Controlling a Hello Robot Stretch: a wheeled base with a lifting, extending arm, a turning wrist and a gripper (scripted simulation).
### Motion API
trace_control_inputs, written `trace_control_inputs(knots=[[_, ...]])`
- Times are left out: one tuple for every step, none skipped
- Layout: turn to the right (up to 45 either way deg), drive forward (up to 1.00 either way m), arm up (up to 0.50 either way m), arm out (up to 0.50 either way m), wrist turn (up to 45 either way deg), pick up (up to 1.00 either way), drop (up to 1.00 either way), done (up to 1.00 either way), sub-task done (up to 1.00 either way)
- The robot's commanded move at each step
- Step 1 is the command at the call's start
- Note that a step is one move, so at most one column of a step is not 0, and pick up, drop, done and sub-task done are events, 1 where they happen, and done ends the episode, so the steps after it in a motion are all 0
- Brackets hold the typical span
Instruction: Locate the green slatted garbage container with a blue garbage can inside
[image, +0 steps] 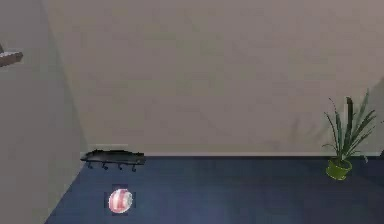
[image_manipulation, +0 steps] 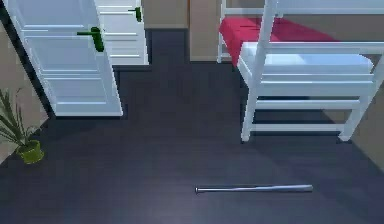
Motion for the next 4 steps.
trace_control_inputs(knots=[[45.0,0.0,0.0,0.0,0.0,0.0,0.0,0.0,0.0],[6.0,0.0,0.0,0.0,0.0,0.0,0.0,0.0,0.0],[0.0,0.95,0.0,0.0,0.0,0.0,0.0,0.0,0.0],[36.0,0.0,0.0,0.0,0.0,0.0,0.0,0.0,0.0]])
